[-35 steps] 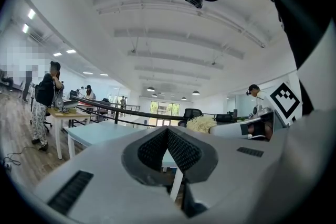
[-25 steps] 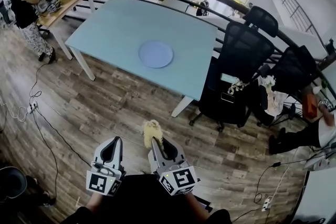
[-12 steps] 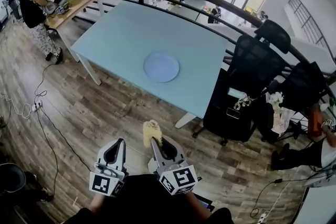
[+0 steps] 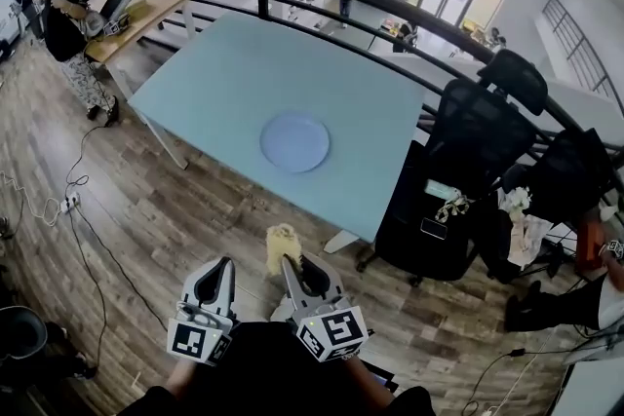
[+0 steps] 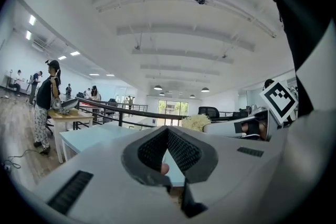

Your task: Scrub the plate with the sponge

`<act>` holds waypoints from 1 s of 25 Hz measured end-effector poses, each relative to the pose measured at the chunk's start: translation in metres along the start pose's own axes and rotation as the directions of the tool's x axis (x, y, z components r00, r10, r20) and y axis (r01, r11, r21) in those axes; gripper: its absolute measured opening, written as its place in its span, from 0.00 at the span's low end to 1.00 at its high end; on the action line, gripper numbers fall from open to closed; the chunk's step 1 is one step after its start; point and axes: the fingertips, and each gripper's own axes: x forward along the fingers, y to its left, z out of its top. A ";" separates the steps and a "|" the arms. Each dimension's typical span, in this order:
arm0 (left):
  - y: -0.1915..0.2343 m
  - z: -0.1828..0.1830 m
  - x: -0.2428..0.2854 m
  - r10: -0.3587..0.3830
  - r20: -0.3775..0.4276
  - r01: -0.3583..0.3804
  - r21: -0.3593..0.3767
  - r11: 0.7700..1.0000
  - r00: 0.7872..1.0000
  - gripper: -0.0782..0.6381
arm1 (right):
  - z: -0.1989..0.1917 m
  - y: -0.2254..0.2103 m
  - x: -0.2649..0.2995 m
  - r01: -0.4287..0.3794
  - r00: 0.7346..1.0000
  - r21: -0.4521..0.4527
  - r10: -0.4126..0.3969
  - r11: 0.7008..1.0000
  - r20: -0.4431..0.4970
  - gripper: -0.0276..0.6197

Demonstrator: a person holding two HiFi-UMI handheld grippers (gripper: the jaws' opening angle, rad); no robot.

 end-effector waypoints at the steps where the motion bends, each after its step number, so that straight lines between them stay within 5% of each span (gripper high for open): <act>1: 0.000 -0.001 0.004 0.000 -0.004 0.000 -0.005 1.000 1.000 0.11 | 0.000 -0.003 0.002 0.000 1.000 0.000 0.000 1.000 -0.001 0.15; 10: 0.005 -0.008 0.025 0.025 -0.037 -0.025 0.002 1.000 0.999 0.11 | 0.005 -0.027 0.010 0.001 1.000 0.011 -0.001 1.000 -0.010 0.15; 16: 0.020 -0.011 0.033 0.050 -0.033 -0.052 -0.064 0.997 0.998 0.11 | 0.005 -0.036 0.018 0.014 1.000 0.022 -0.014 1.000 -0.003 0.15; 25: 0.031 -0.014 0.071 -0.018 -0.035 0.015 -0.077 0.997 0.999 0.11 | 0.007 -0.065 0.030 0.095 0.995 0.033 -0.095 0.995 -0.002 0.15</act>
